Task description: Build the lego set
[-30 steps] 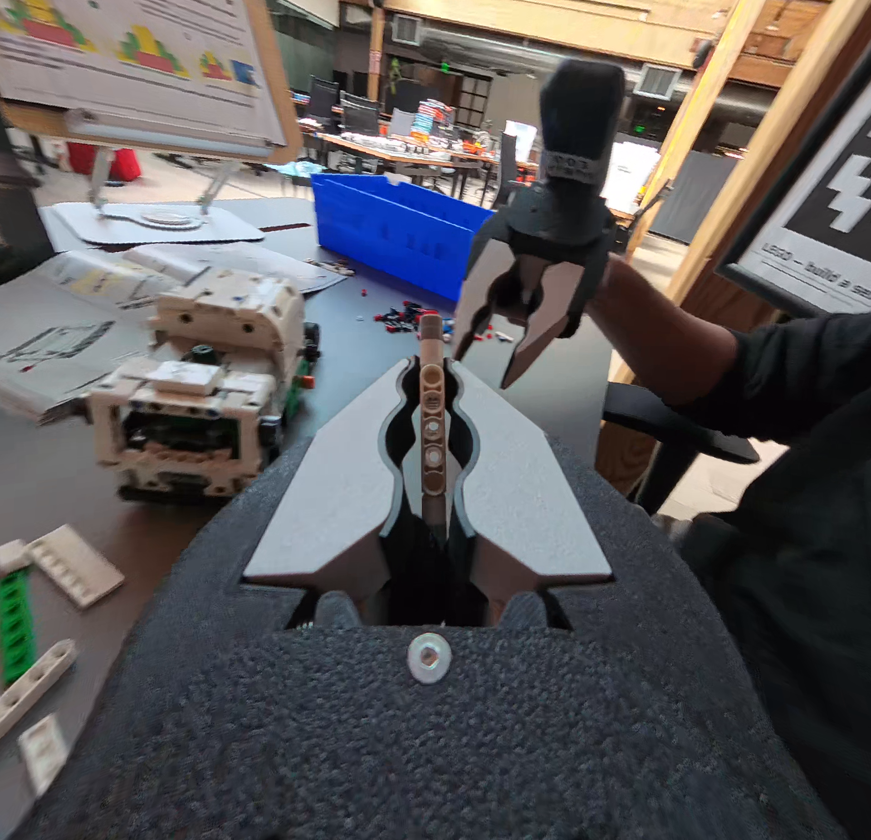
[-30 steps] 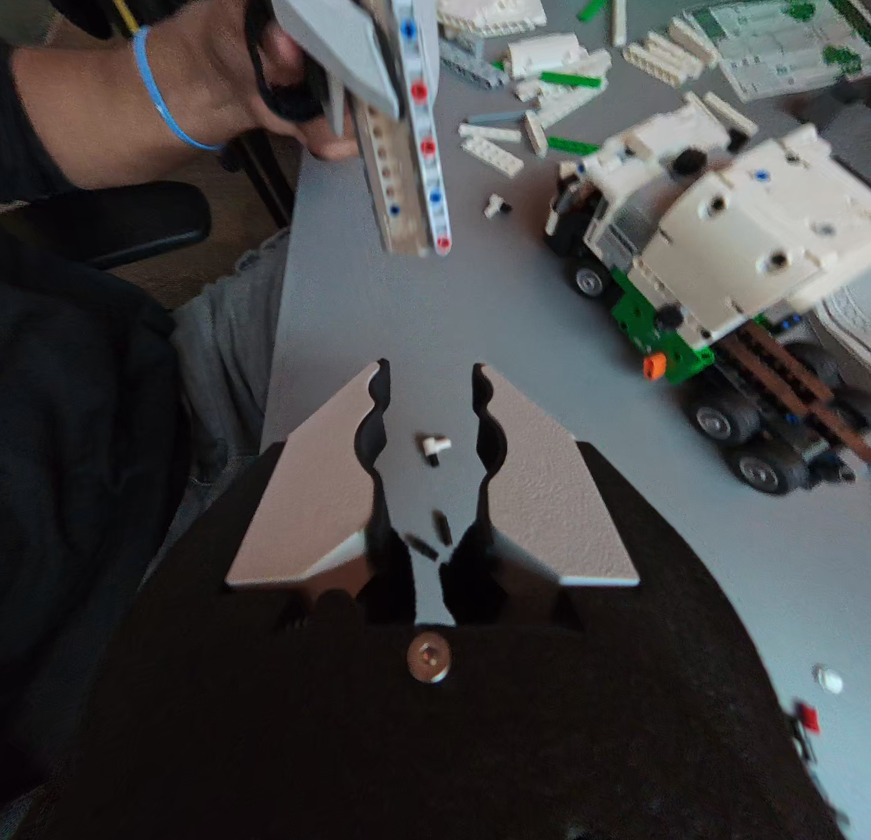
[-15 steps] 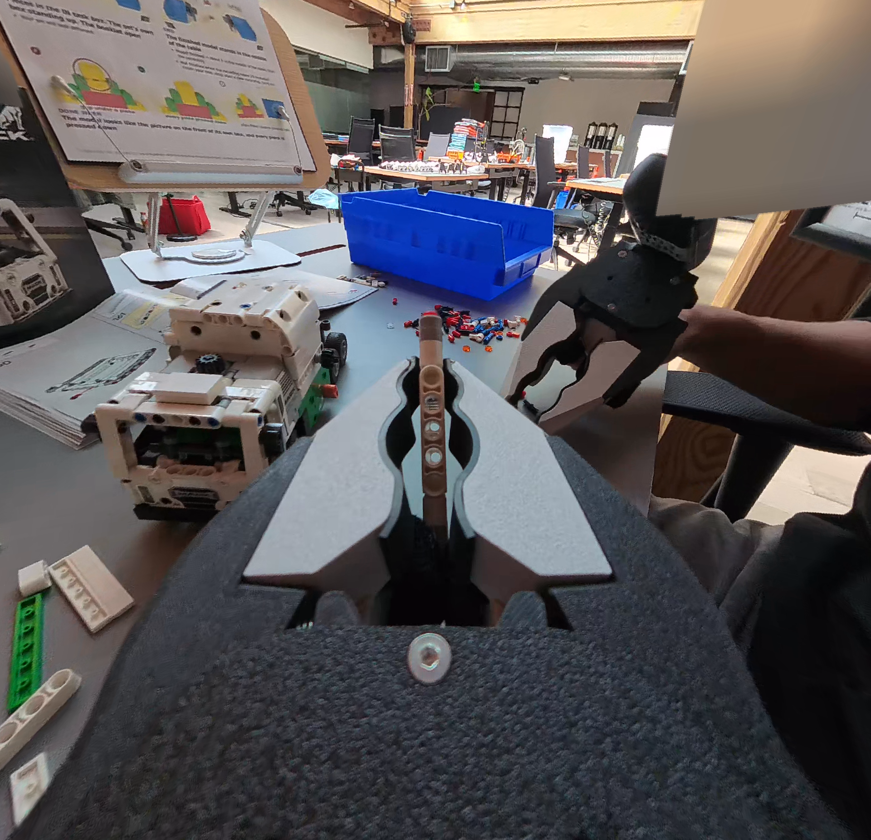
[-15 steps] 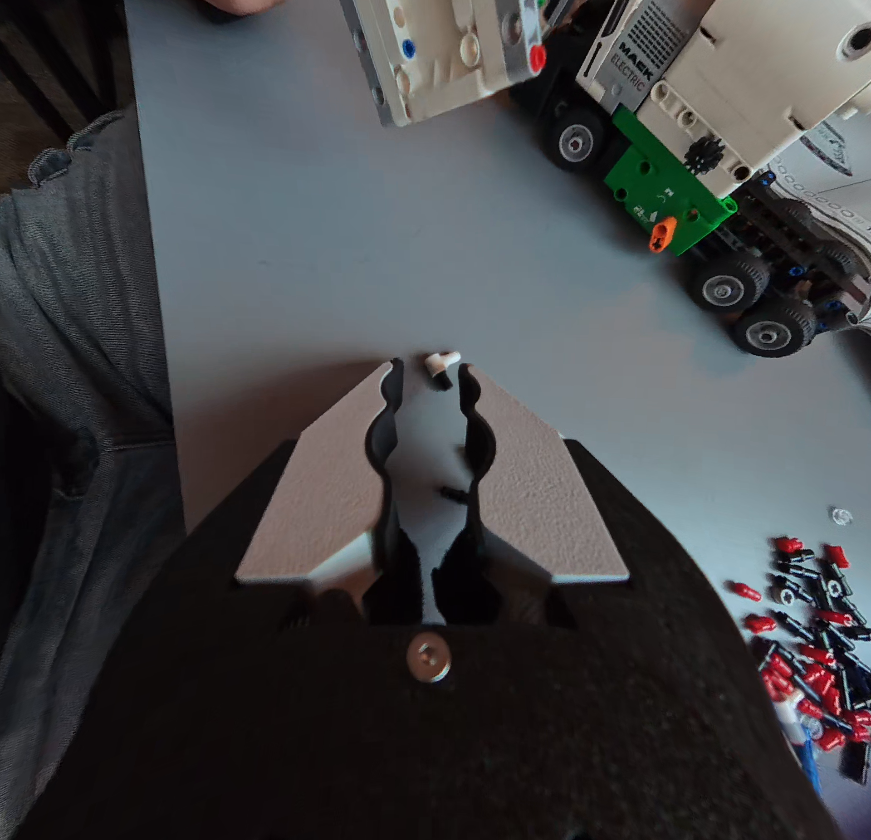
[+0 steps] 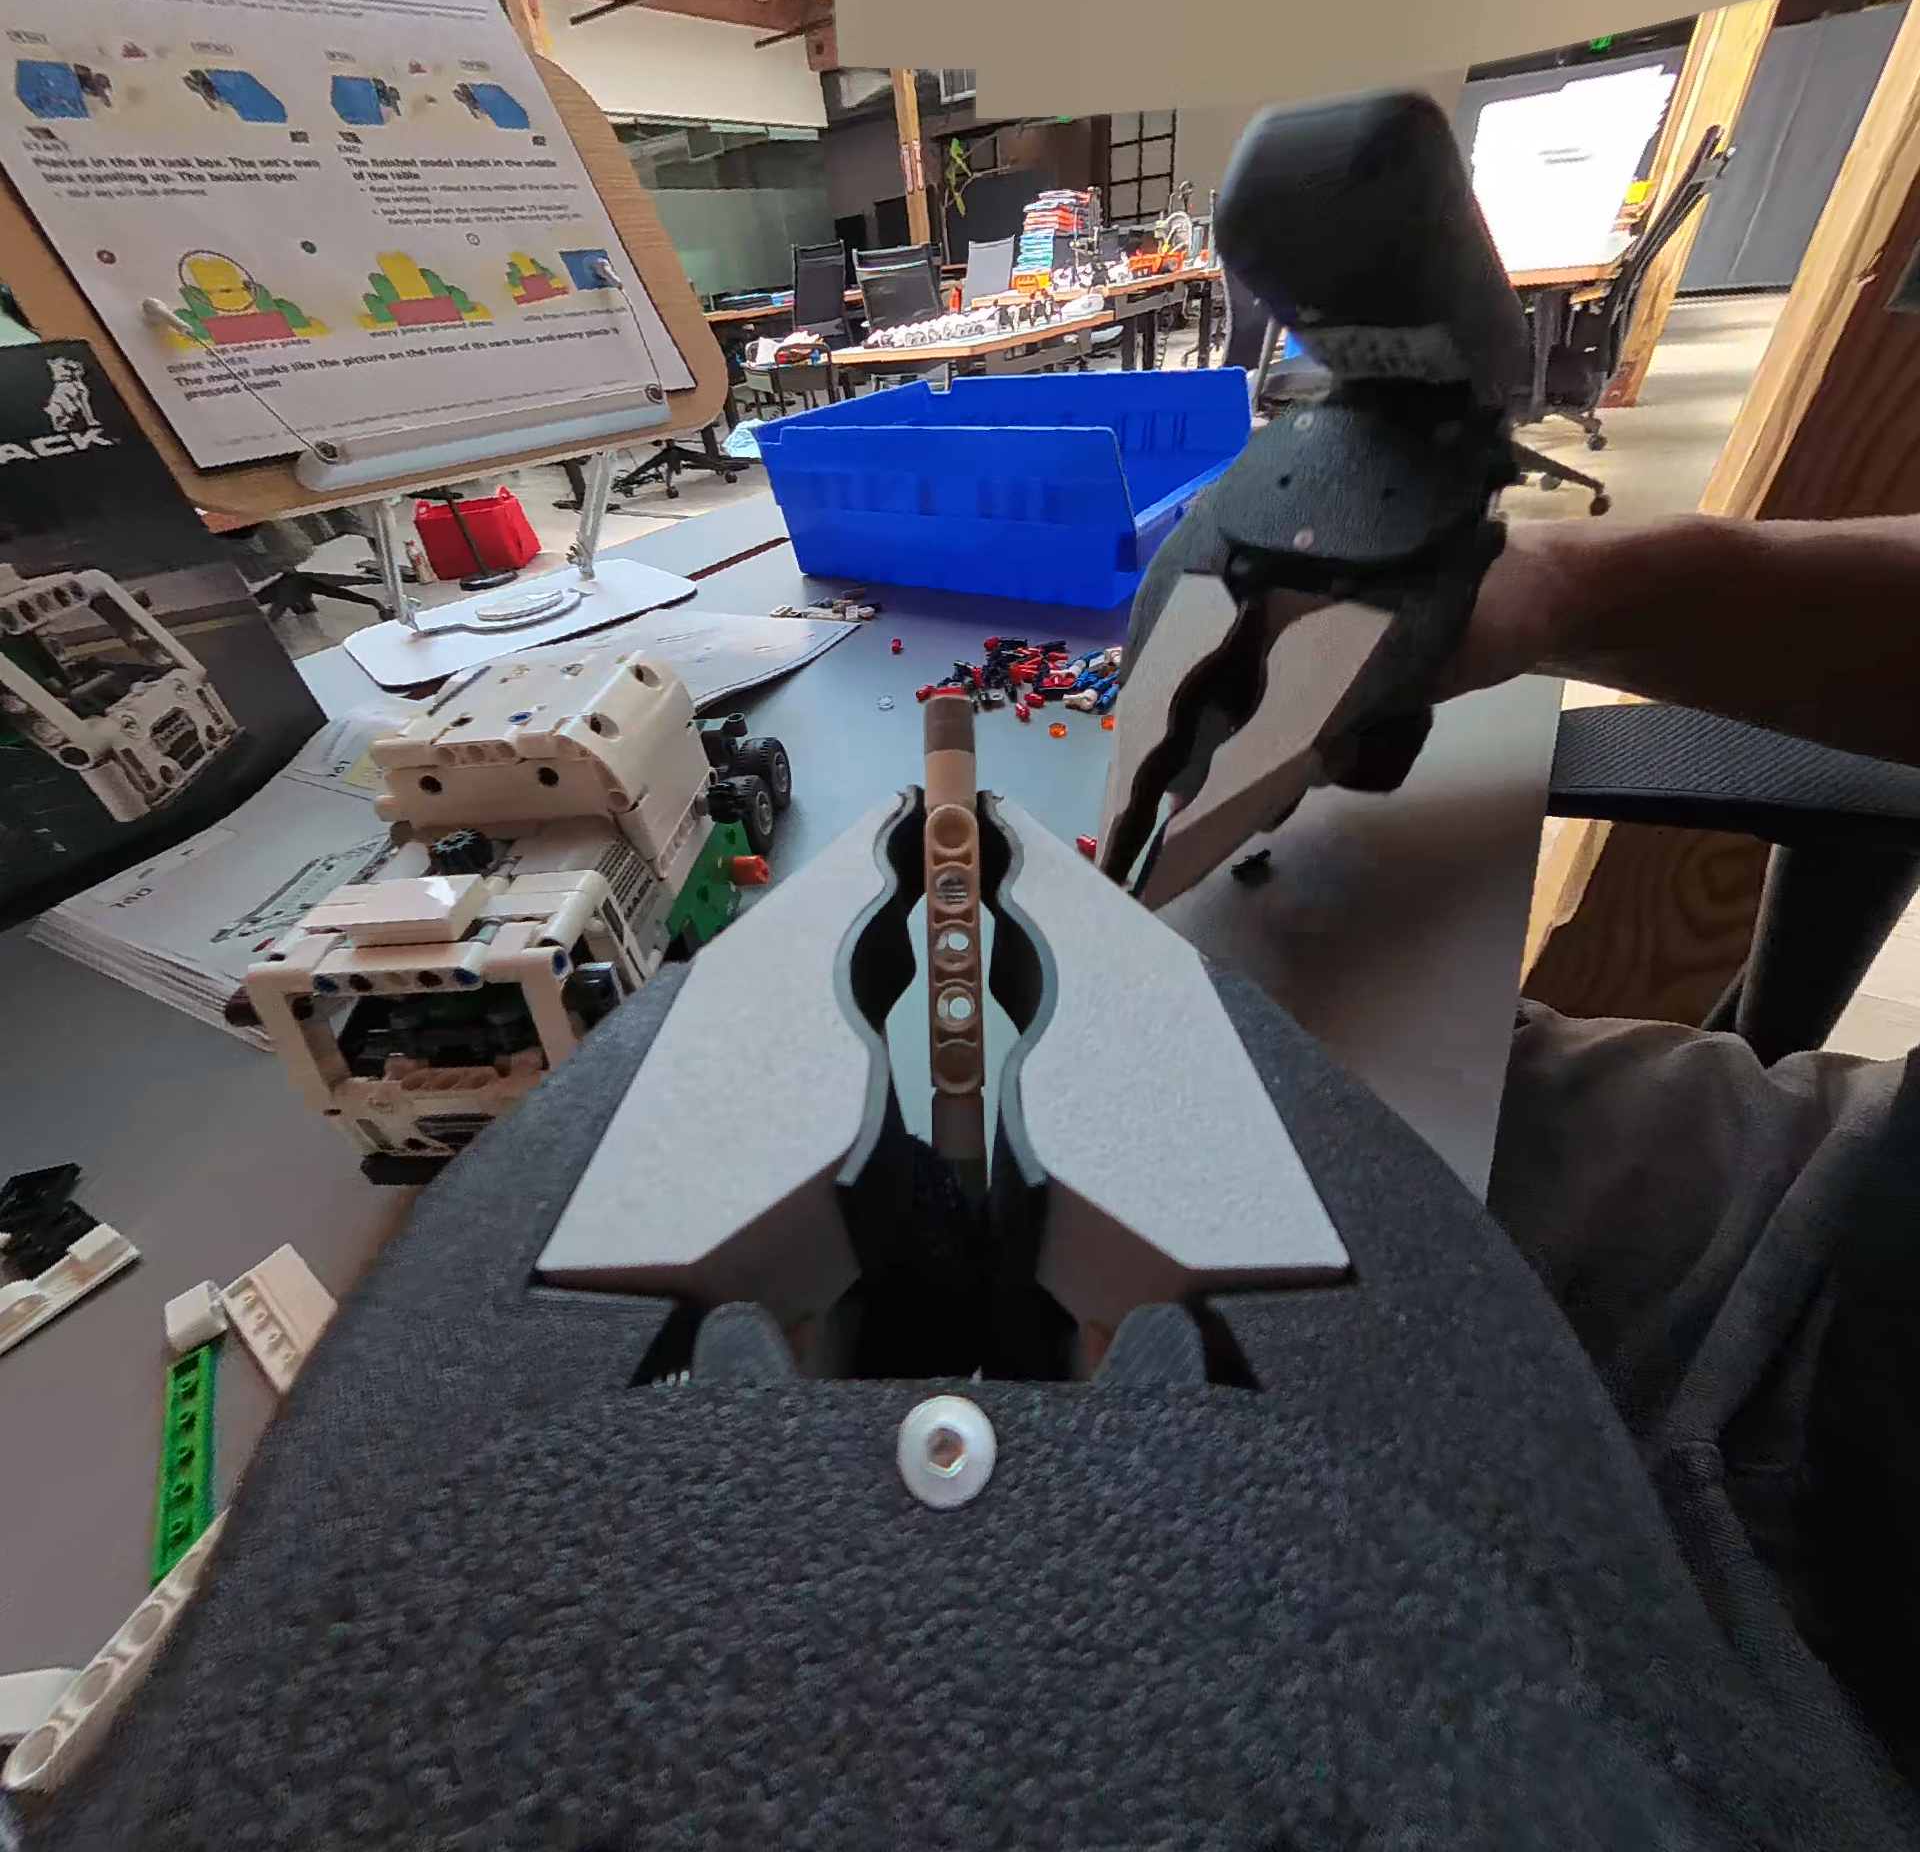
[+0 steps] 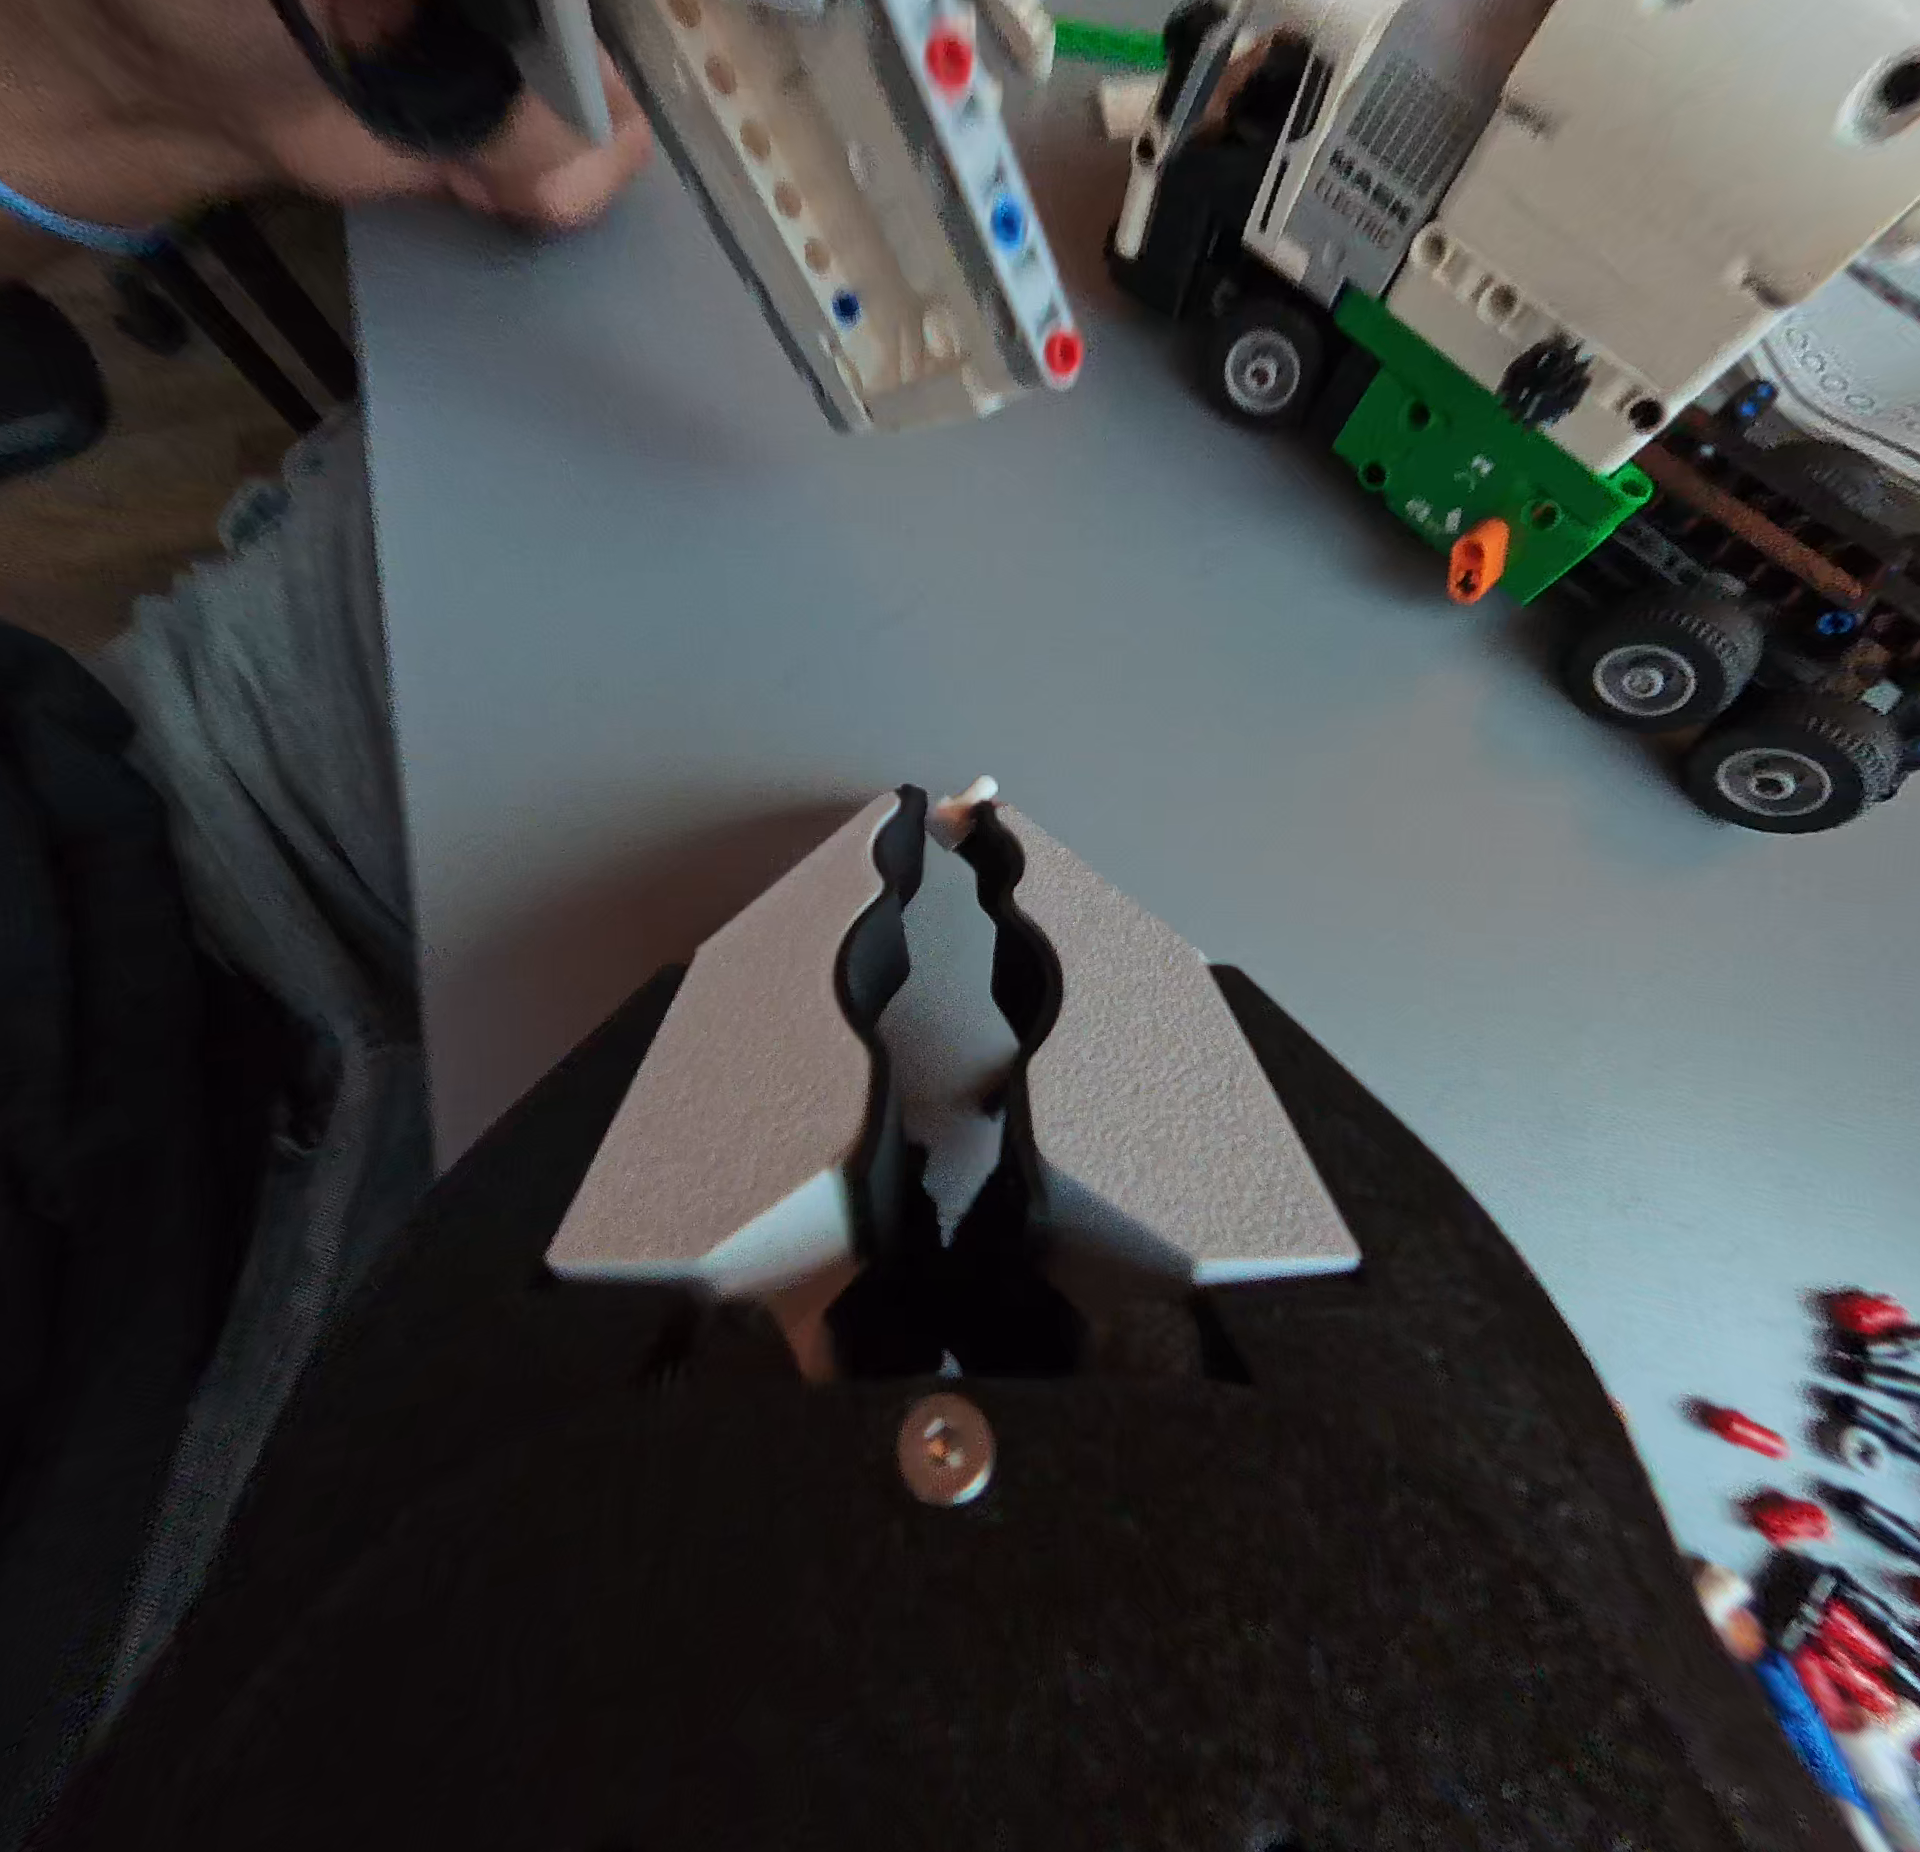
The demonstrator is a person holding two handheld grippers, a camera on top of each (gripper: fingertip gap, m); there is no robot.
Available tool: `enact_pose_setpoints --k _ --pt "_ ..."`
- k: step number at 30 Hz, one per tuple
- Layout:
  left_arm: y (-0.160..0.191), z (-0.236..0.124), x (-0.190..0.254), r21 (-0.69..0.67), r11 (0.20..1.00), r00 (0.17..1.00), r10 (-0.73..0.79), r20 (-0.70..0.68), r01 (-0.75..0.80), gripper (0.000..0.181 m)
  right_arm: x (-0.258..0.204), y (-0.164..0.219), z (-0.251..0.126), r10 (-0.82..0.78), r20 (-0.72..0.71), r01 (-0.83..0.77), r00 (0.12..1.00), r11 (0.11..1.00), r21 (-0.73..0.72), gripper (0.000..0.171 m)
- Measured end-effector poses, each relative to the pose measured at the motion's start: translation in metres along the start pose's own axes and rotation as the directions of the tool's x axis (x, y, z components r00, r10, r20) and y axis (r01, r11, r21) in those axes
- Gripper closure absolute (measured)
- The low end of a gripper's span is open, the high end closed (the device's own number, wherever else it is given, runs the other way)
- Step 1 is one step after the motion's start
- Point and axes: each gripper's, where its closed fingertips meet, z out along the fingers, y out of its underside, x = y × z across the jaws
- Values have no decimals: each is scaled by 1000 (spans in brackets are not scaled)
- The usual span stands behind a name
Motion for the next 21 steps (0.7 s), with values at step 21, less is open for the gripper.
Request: enact_pose_setpoints --k 21 --pt "-3 5 13 16 999 999 31 -24 -30 176 -41 -122 -22 293 227 -368 929 800 474 163"
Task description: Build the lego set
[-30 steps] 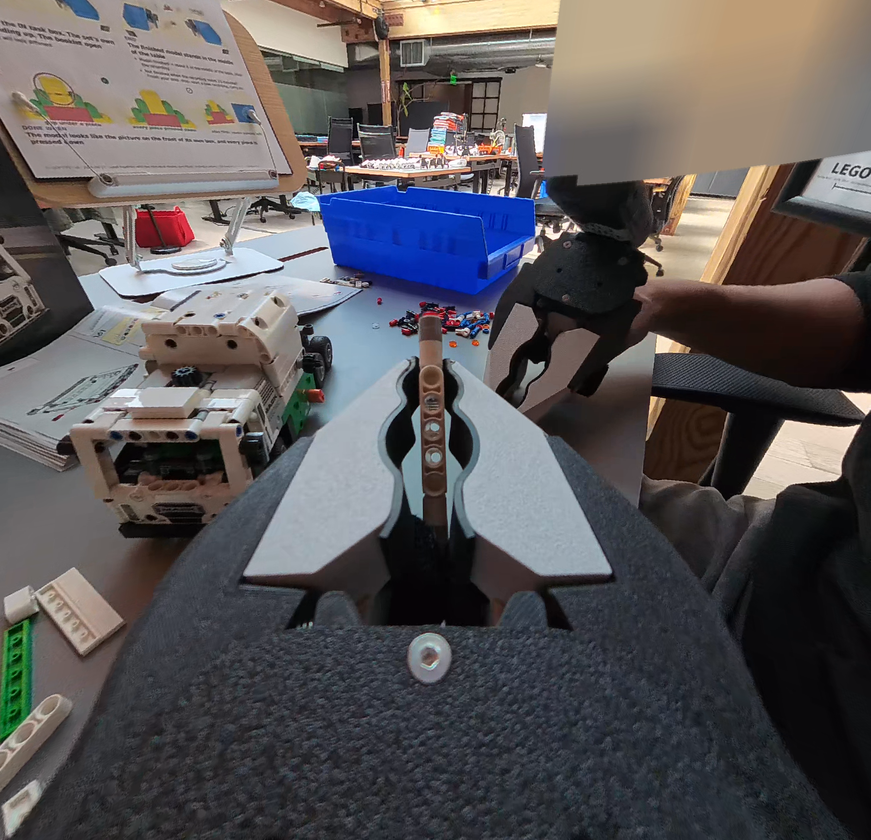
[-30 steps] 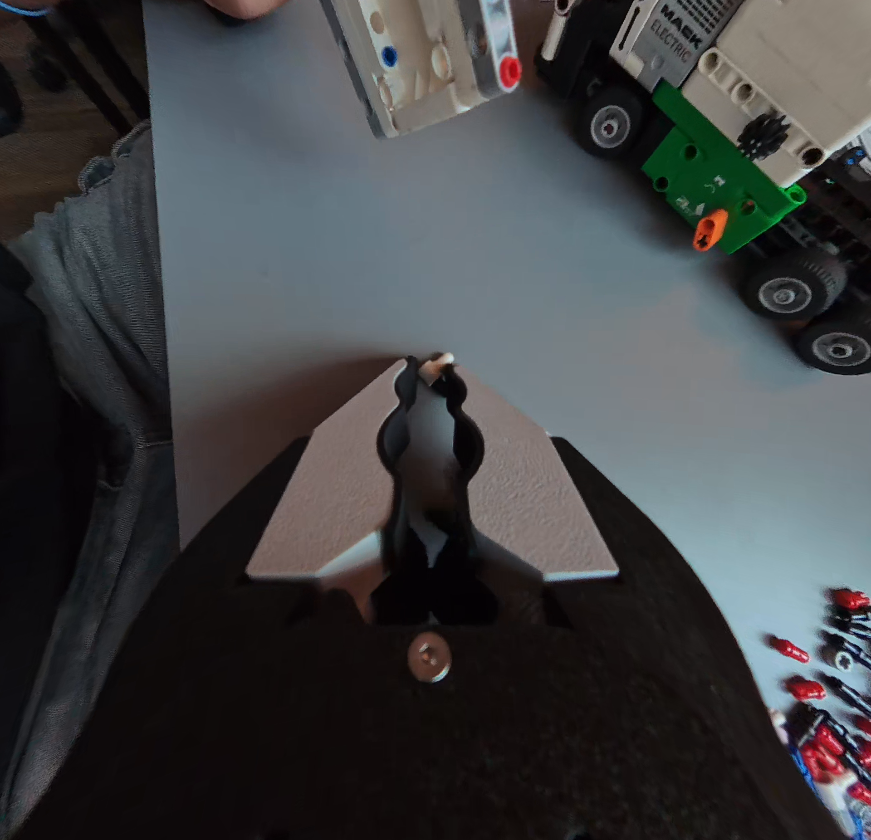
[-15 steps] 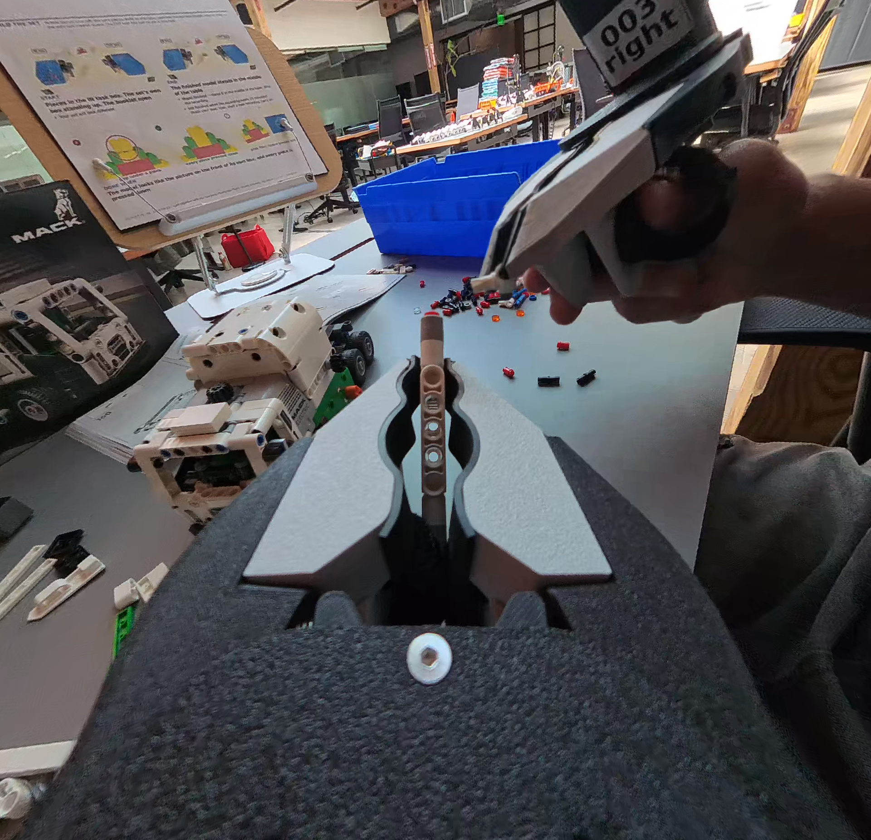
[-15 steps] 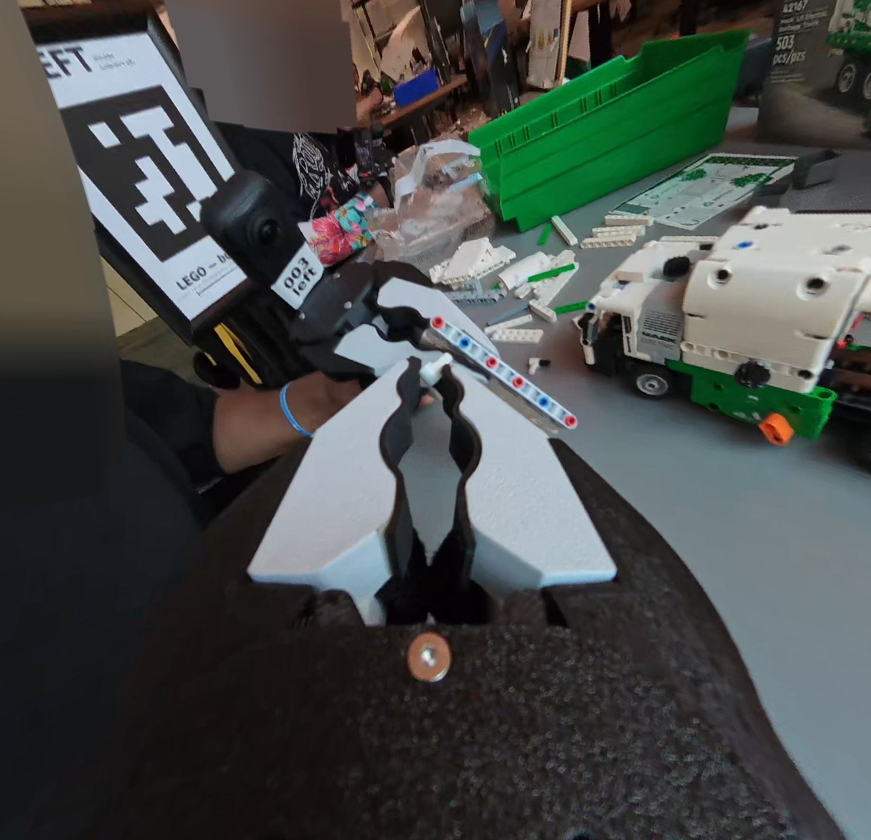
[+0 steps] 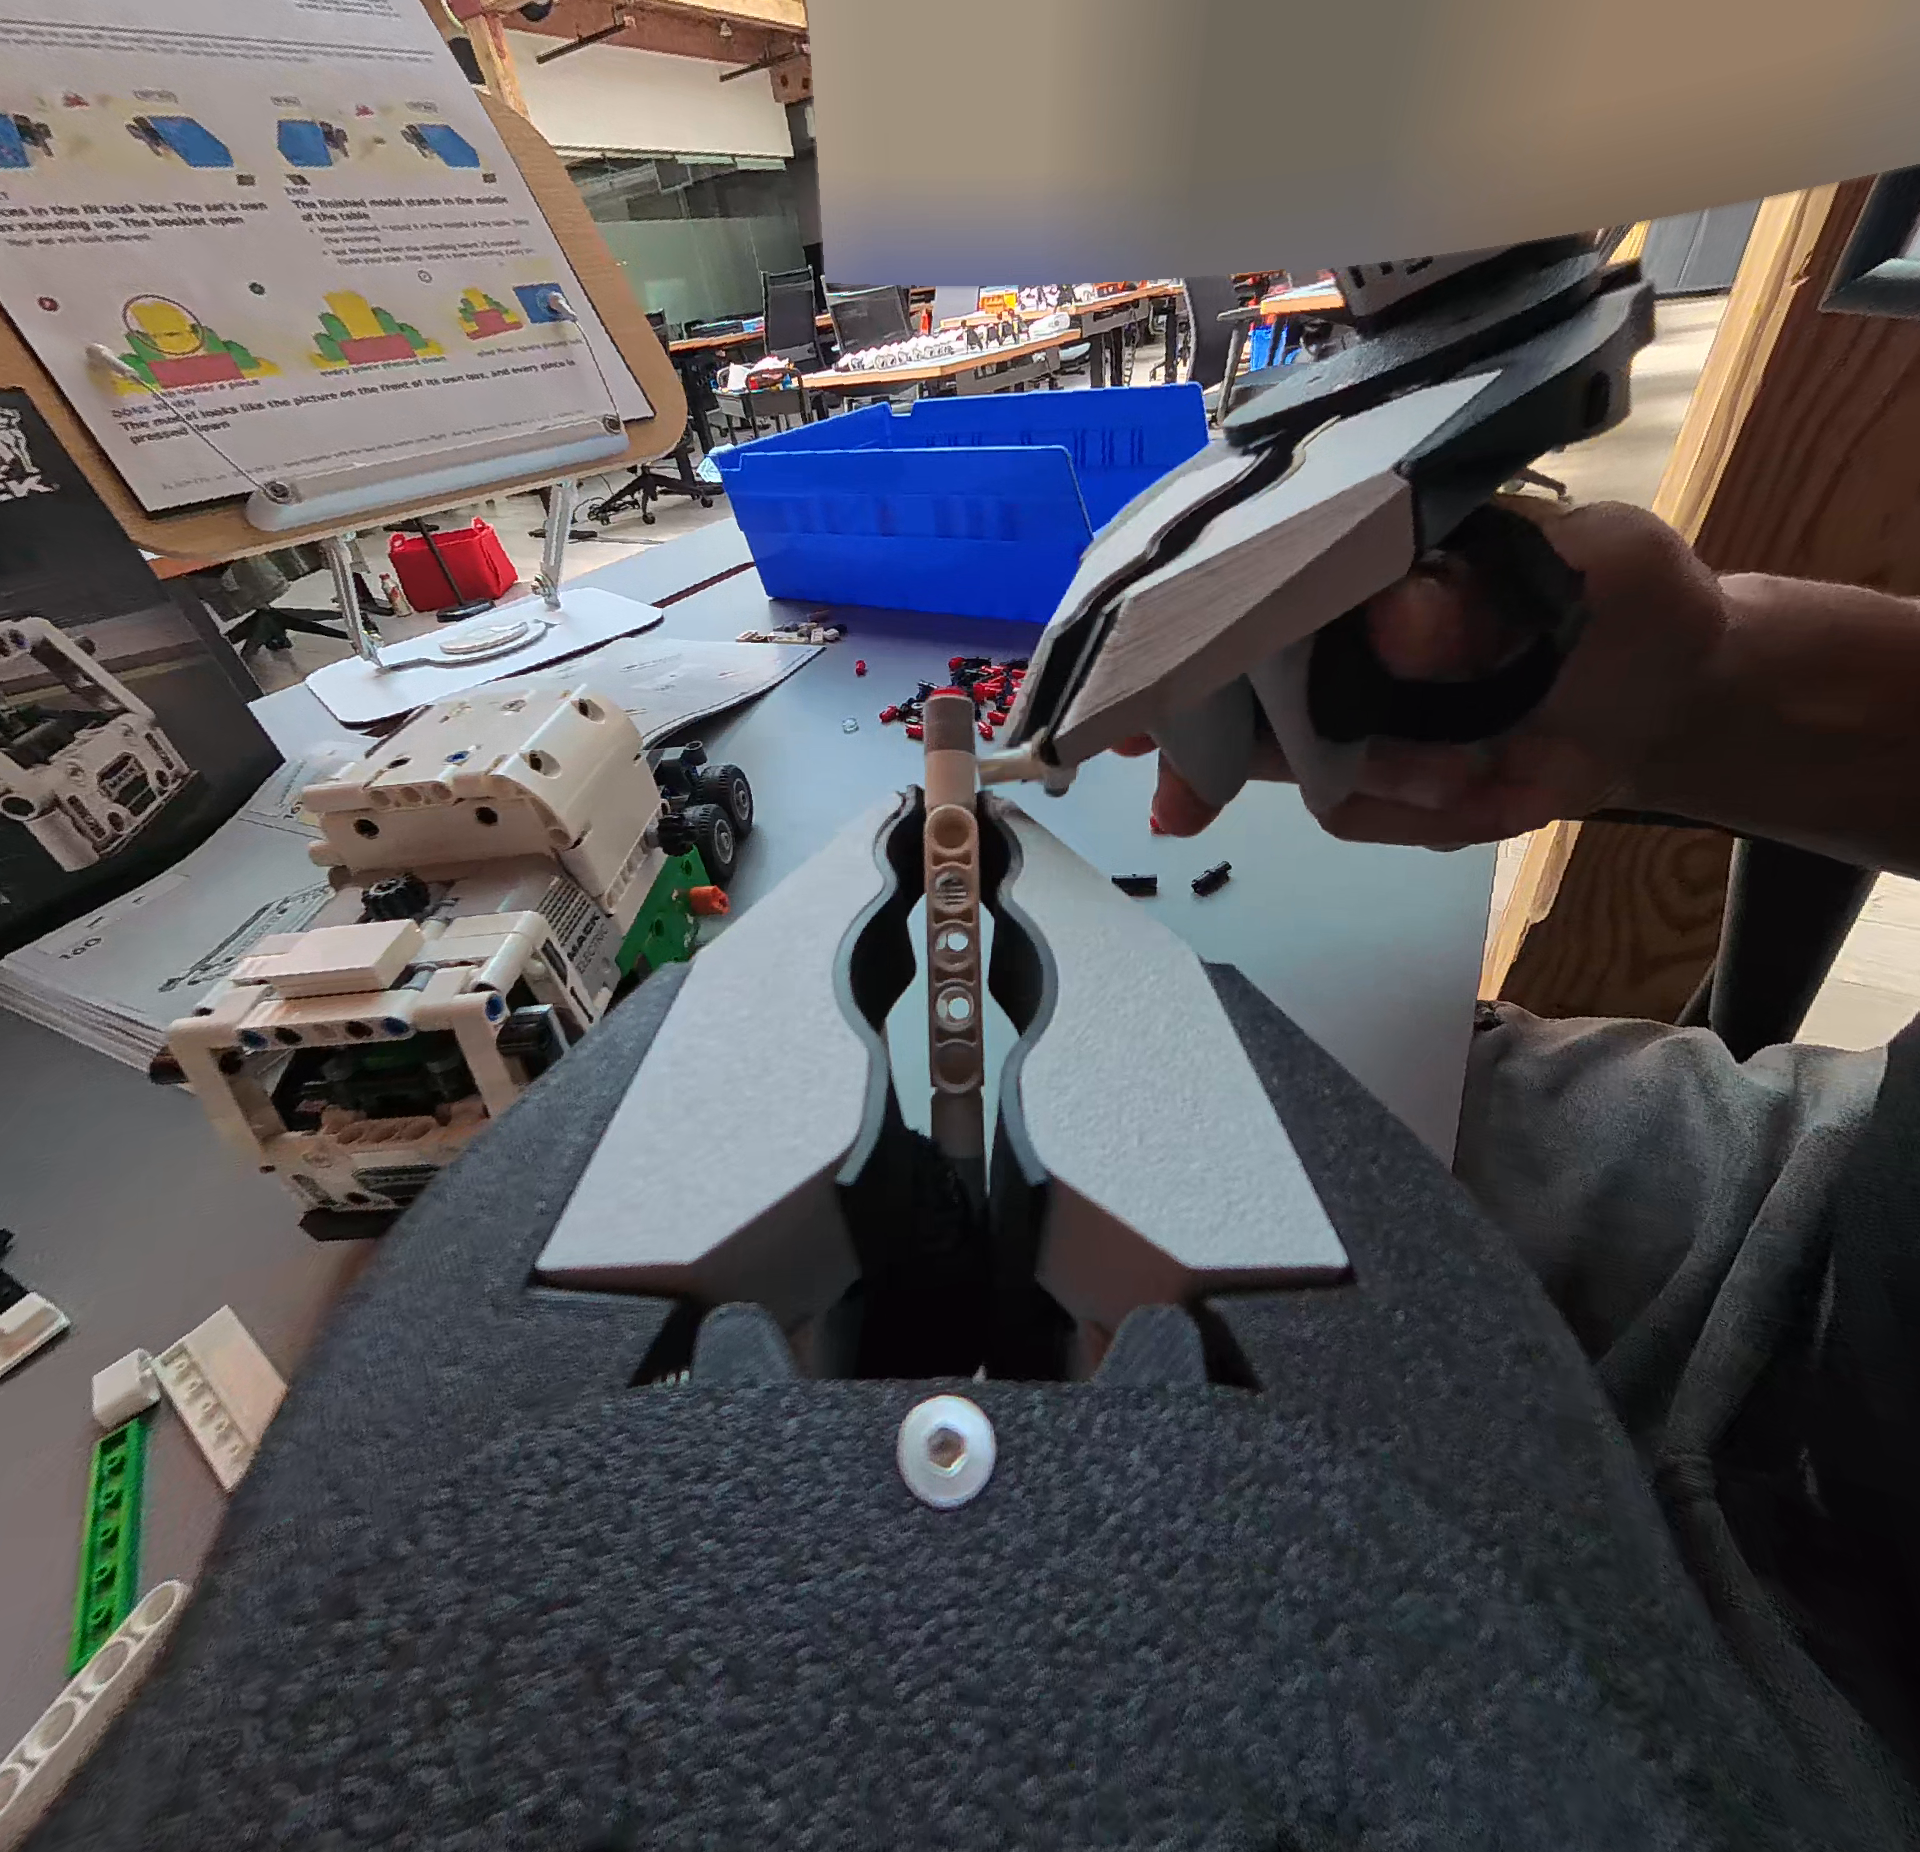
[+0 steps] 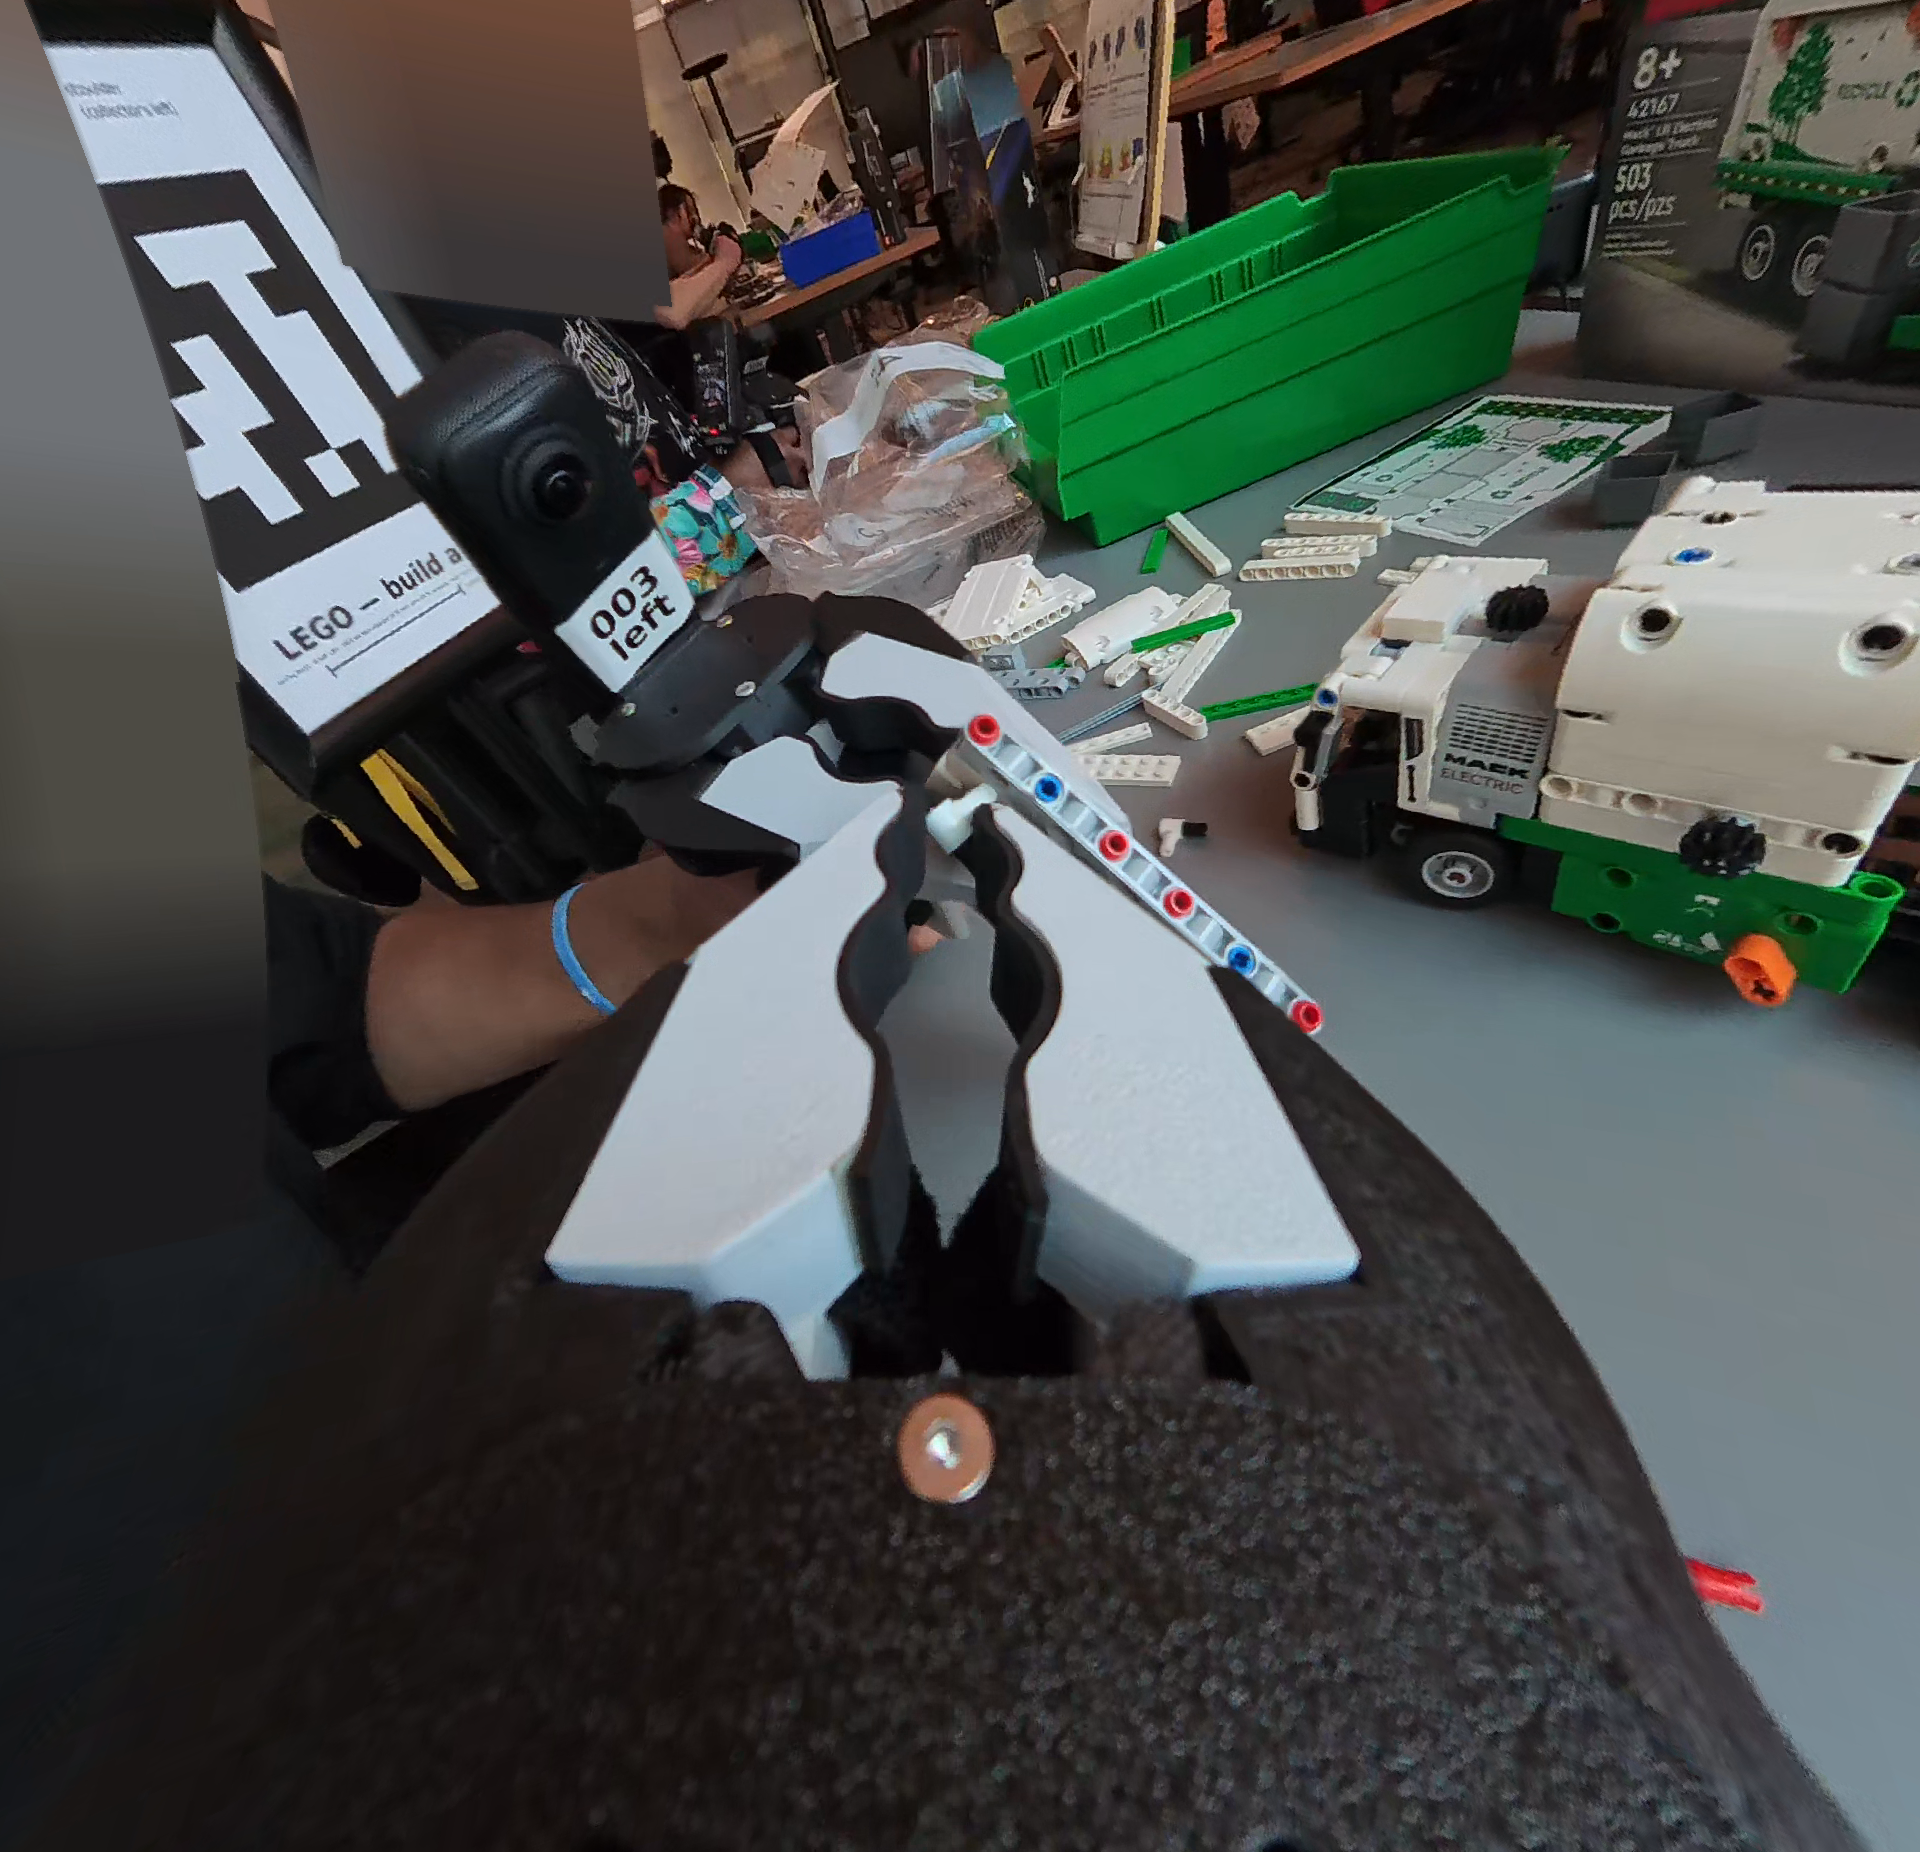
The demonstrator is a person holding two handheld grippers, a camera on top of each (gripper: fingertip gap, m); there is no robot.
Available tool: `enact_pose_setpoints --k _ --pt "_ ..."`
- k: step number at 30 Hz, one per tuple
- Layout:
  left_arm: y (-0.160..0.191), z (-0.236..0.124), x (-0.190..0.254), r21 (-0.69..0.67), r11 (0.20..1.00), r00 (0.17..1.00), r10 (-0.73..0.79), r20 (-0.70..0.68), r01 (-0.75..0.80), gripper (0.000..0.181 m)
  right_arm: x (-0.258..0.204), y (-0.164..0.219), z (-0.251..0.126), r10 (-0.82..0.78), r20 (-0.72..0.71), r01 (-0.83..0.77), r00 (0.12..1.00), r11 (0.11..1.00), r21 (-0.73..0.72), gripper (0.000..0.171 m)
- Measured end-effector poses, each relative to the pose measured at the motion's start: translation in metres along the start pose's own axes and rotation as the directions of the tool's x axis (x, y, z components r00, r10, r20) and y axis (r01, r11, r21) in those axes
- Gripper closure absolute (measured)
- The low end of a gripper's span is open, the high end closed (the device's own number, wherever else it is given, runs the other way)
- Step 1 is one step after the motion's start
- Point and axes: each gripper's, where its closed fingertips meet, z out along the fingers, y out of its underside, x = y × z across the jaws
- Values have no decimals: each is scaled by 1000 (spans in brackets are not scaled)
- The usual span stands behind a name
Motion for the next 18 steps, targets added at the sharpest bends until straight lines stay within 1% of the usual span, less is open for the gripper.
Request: enact_pose_setpoints --k 4,6,9,12,14,18 --pt "0 0 -1 1 1000 1000 -15 -2 15 176 4 -7 -3 -95 -70 96 993 995 7 163" --pt "1 1 0 -6 1000 1000 -11 -5 11 175 3 -5 -2 -129 -79 128 989 992 -11 163" --pt "2 2 0 -18 1000 1000 2 6 -1 175 6 -3 -2 -168 -107 166 980 986 -21 164" --pt "5 3 -2 -36 998 998 47 39 -45 176 9 -1 -2 -215 -155 212 964 977 -41 164" --pt "6 3 -3 -46 996 995 83 58 -80 176 10 1 -1 -200 -168 194 965 980 -51 164" --pt "10 5 0 -81 984 984 163 78 -157 176 14 5 -3 -129 -133 127 983 992 -29 167"
